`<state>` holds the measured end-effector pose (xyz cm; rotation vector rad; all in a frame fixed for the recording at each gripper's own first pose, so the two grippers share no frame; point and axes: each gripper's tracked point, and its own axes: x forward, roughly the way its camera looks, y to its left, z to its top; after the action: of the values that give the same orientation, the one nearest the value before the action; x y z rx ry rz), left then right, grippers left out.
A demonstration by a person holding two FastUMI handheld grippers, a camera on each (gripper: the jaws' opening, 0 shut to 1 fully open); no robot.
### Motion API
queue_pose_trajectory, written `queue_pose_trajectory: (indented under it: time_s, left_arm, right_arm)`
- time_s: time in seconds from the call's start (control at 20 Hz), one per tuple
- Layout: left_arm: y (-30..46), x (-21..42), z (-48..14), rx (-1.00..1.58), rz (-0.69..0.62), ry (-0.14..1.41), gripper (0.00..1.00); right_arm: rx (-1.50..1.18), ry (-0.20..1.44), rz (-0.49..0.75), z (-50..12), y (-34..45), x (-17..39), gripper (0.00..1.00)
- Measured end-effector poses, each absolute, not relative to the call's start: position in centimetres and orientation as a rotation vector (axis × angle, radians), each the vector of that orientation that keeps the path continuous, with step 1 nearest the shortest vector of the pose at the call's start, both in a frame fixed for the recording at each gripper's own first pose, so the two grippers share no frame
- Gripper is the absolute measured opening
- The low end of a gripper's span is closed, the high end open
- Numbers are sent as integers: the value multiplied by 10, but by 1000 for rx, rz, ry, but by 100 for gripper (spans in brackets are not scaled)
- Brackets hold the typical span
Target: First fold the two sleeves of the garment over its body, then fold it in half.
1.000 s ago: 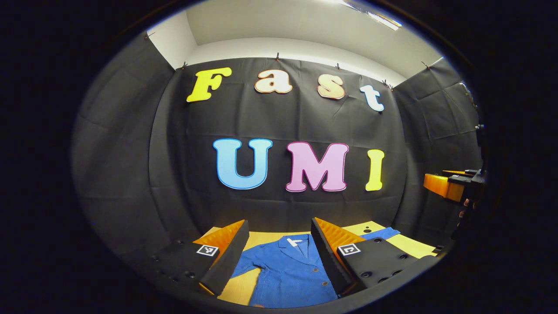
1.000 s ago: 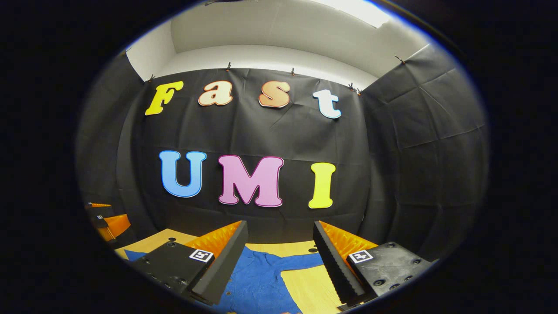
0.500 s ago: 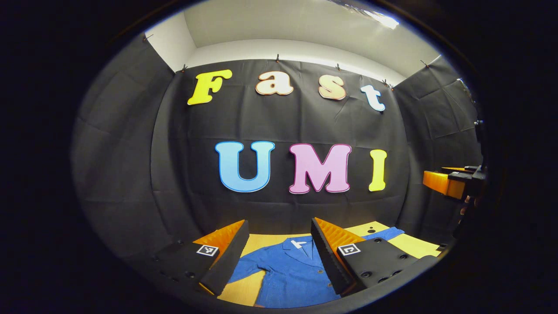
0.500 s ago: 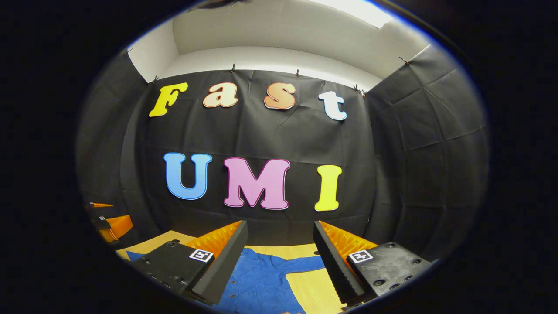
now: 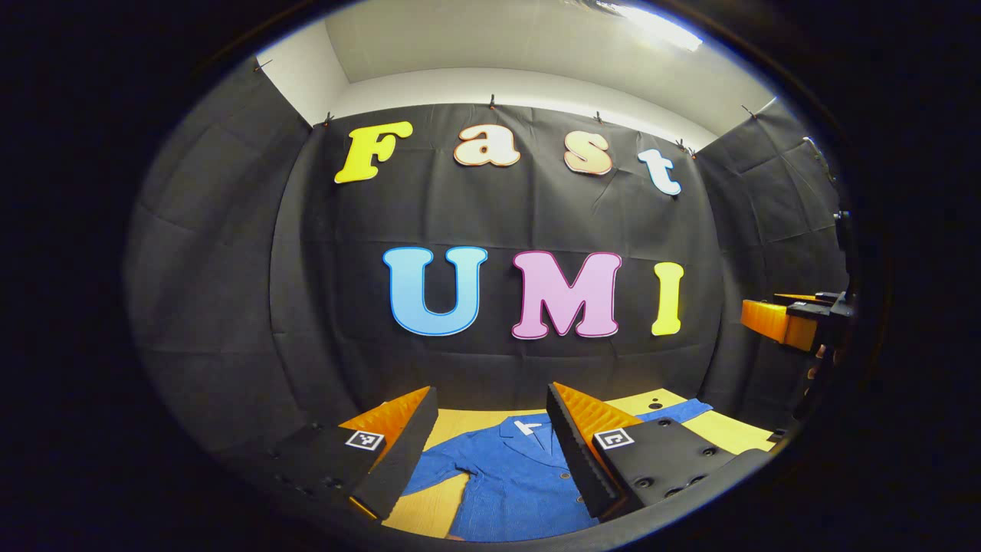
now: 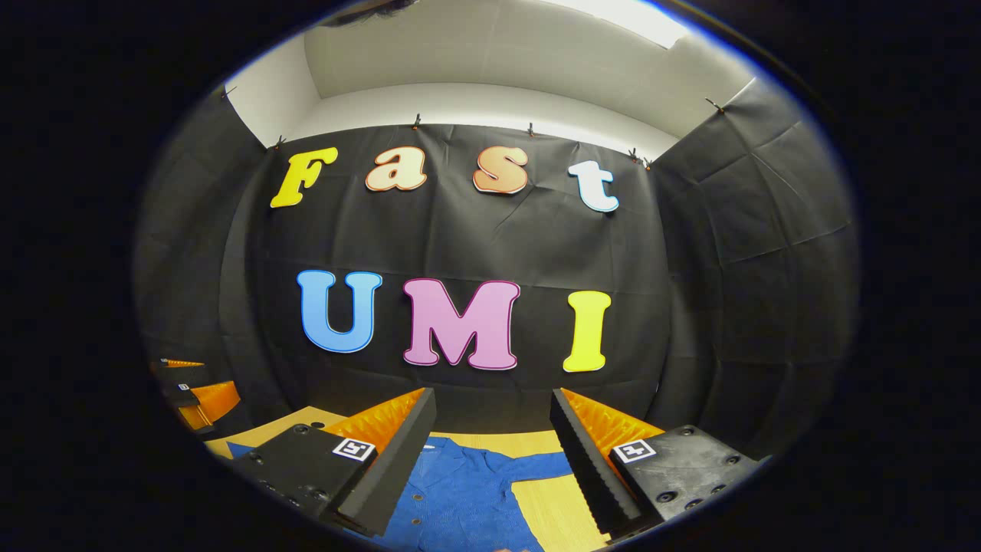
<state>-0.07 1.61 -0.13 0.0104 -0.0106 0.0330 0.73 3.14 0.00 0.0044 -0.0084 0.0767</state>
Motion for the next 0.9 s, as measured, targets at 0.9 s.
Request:
queue_pose_trajectory:
  time_s: [0.9]
  left_arm:
    - [3,-17,-15,18,-19,7,81]
  right_arm:
    - [-49,0,82,6,32,8,96]
